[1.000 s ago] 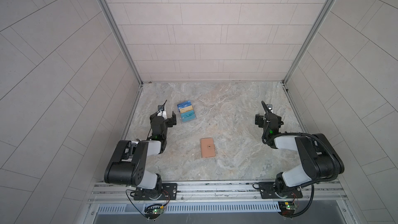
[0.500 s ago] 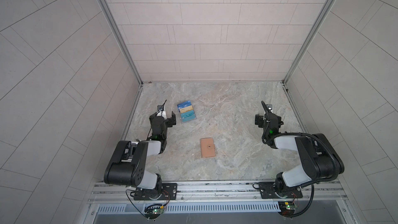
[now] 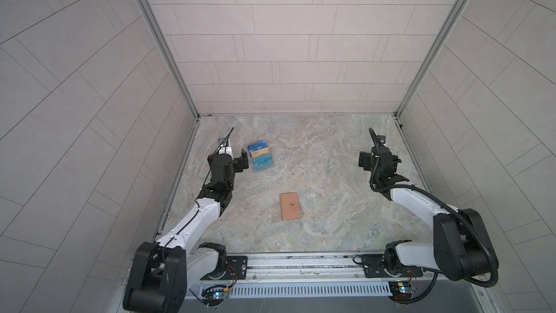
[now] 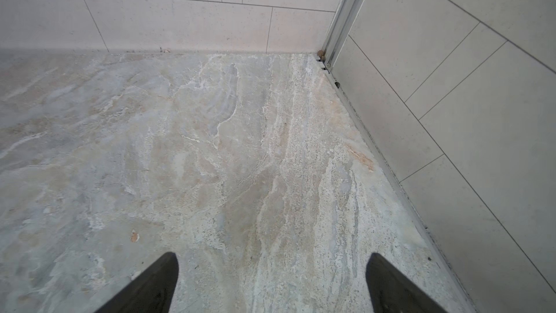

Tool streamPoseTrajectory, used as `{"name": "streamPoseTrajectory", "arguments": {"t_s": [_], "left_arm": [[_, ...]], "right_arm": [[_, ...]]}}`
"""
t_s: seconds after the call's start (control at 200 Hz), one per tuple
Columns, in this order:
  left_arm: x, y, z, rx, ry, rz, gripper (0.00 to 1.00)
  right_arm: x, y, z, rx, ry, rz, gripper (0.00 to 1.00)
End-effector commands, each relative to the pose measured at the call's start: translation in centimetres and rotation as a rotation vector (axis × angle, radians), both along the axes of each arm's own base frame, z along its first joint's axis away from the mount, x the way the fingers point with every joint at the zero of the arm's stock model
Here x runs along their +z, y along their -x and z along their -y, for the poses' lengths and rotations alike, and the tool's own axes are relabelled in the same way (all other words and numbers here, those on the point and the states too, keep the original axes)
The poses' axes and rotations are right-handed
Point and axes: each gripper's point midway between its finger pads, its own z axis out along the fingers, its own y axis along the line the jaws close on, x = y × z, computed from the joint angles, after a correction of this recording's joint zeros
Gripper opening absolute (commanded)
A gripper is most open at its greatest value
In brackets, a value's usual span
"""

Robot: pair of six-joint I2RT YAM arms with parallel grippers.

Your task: Take the credit cards out of the card holder

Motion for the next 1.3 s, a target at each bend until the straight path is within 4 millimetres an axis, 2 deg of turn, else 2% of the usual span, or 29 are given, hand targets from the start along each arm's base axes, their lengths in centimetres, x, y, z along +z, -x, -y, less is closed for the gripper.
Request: {"name": "streamPoseTrajectory", "arguments": {"t_s": [0.0, 0.07, 0.14, 0.26, 0.38, 0.471, 0.671, 0.836, 0.941, 1.096, 1.297], "left_arm": [[0.3, 1.9, 0.5, -0.022, 0.072, -0.082, 1.0], [1.2, 2.5, 1.3, -0.055, 0.129, -0.087, 1.0], [1.4, 3.3, 1.9, -0.08, 0.175, -0.132, 1.0], [0.1, 4.6, 2.6, -0.092, 0.225, -0.269, 1.0], [-0.9, 5.5, 5.3, -0.217, 0.316, -0.333, 1.0], [-1.7, 6.4, 6.4, -0.265, 0.374, -0.369, 1.0], [-3.4, 8.8, 8.0, -0.337, 0.454, -0.452, 1.0], [-5.4, 10.4, 10.1, -0.395, 0.62, -0.471, 1.0], [-7.1, 11.0, 10.5, -0.39, 0.695, -0.472, 1.0], [-9.5, 11.7, 11.0, -0.382, 0.711, -0.53, 0.97], [-11.3, 13.2, 14.3, -0.477, 0.732, -0.617, 0.92]], "right_arm": [[0.8, 2.4, -0.9, 0.01, -0.032, -0.066, 0.99], [1.9, 3.2, -1.9, 0.06, -0.069, -0.072, 0.99], [2.7, 4.1, -3.4, 0.136, -0.119, -0.089, 0.99], [3.8, 5.4, -6.0, 0.235, -0.239, -0.104, 0.99], [4.3, 6.8, -8.8, 0.336, -0.327, -0.144, 0.98], [4.3, 7.9, -10.2, 0.387, -0.373, -0.184, 0.97], [2.4, 10.4, -12.5, 0.494, -0.466, -0.314, 0.94], [0.4, 12.5, -14.9, 0.591, -0.552, -0.427, 0.88], [-0.8, 13.0, -16.3, 0.616, -0.611, -0.471, 0.83], [-2.3, 13.3, -18.7, 0.652, -0.712, -0.546, 0.71], [-4.1, 13.8, -21.4, 0.685, -0.692, -0.622, 0.65]]}}
